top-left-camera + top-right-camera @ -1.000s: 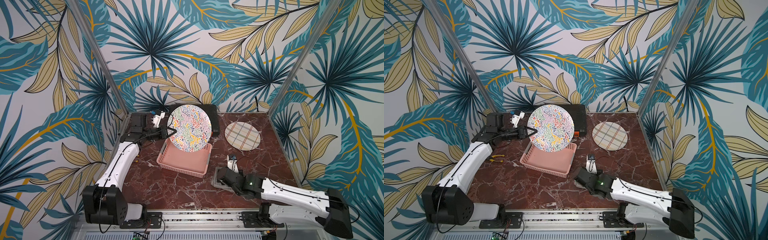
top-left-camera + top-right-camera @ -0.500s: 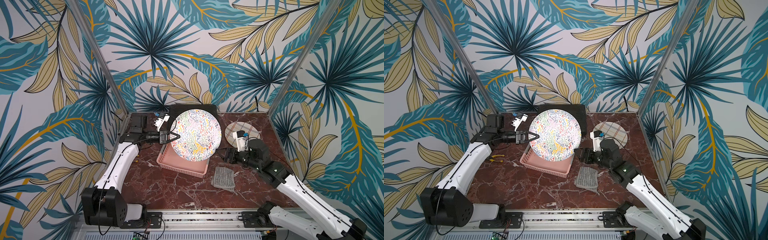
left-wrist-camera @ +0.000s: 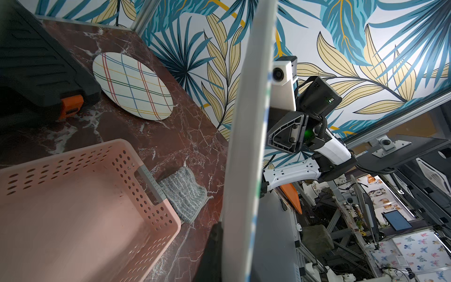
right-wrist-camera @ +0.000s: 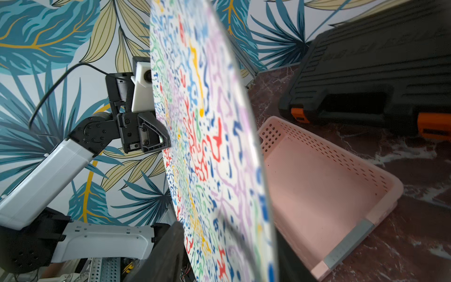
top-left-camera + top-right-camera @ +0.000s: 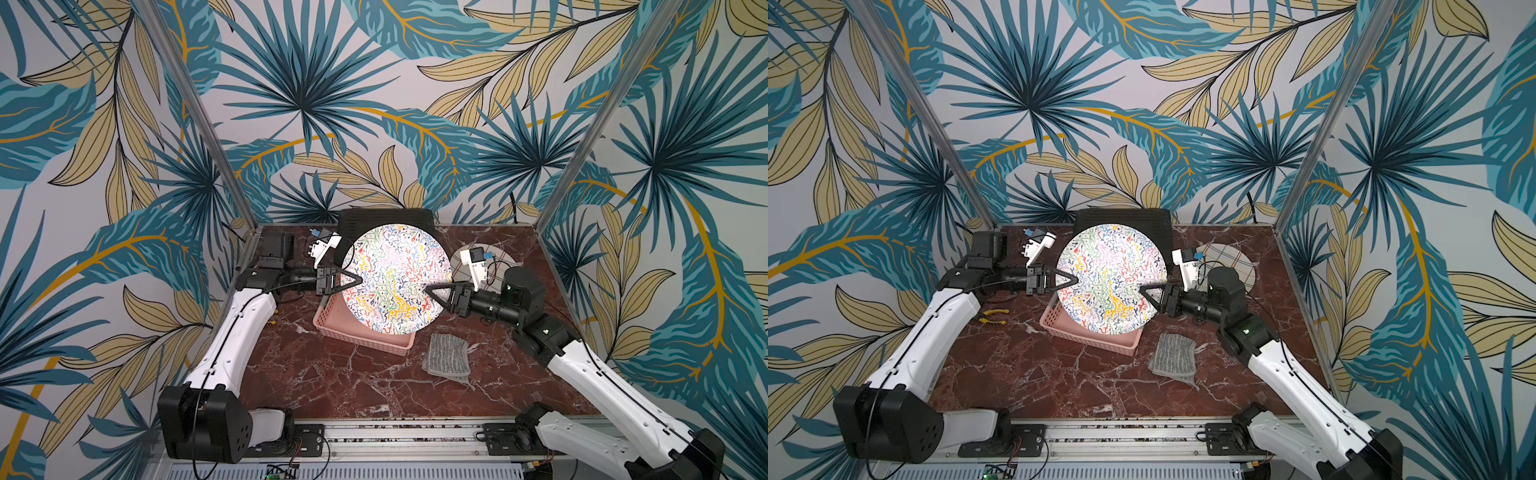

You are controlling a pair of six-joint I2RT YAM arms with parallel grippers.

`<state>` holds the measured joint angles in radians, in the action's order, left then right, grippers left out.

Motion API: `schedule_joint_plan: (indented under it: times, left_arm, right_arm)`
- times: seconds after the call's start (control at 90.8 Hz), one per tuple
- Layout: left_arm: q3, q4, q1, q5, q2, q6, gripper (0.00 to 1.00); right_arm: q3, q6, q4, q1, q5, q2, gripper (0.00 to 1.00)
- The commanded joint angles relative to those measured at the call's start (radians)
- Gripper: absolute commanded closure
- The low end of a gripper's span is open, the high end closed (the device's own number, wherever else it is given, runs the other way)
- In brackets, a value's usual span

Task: Wipe the wet plate dry
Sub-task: Place the plate on the plate.

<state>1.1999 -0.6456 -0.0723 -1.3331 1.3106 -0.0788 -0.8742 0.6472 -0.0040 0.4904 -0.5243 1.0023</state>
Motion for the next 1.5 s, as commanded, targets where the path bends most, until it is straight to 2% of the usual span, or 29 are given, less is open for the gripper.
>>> schedule_joint_plan:
  times: [0.0,0.132,0.22,0.33,0.353,0.364,0.397,0.507,0.595,0.749,0.837,0.958,1.091,1.333,1.487]
  left_arm:
    - [0.031,-0.004,-0.018,-0.041,-0.013,0.020,1.00]
    - [0.030,0.003,-0.029,0.005,-0.014,0.008,1.00]
    - [0.033,0.014,-0.030,0.053,-0.018,-0.004,0.83]
    - [0.036,0.046,-0.029,0.120,-0.020,-0.016,0.35]
    - [0.039,0.045,-0.029,0.132,-0.021,-0.010,0.14]
    - [0.042,0.043,-0.028,0.139,-0.022,-0.007,0.07]
    - [0.049,0.030,-0.027,0.176,-0.025,0.005,0.01]
    - [0.079,-0.014,-0.023,0.373,-0.059,0.066,0.00]
    - [0.089,-0.027,-0.010,0.554,-0.092,0.105,0.00]
    - [0.114,-0.132,0.016,0.740,-0.104,0.246,0.00]
    - [0.079,-0.140,0.030,0.839,-0.129,0.277,0.00]
    - [-0.019,-0.117,0.063,0.869,-0.175,0.312,0.00]
    - [-0.102,-0.120,0.083,0.886,-0.187,0.345,0.00]
    - [-0.185,-0.089,0.121,0.879,-0.181,0.325,0.00]
    - [-0.231,-0.054,0.123,0.875,-0.187,0.312,0.00]
  right_arm:
    - [0.014,0.023,0.122,-0.004,-0.039,0.012,0.67]
    - [0.026,0.042,0.151,-0.009,0.021,0.012,1.00]
    - [0.073,0.094,0.241,-0.012,0.084,0.006,1.00]
    - [0.087,0.154,0.294,-0.025,0.131,0.014,1.00]
    - [0.082,0.161,0.292,-0.029,0.146,0.012,1.00]
    - [0.079,0.165,0.289,-0.032,0.154,0.012,1.00]
    - [0.070,0.176,0.273,-0.040,0.184,0.008,1.00]
    - [0.011,0.221,0.140,-0.104,0.290,0.005,1.00]
    - [-0.019,0.280,0.062,-0.196,0.310,0.024,1.00]
    - [0.000,0.407,0.071,-0.380,0.286,0.078,1.00]
    - [0.027,0.449,0.093,-0.459,0.308,0.103,1.00]
    - [0.091,0.527,0.193,-0.545,0.315,0.165,1.00]
    - [0.113,0.547,0.275,-0.605,0.317,0.254,1.00]
    - [0.110,0.573,0.453,-0.663,0.272,0.445,1.00]
    - [0.086,0.564,0.486,-0.677,0.267,0.534,1.00]
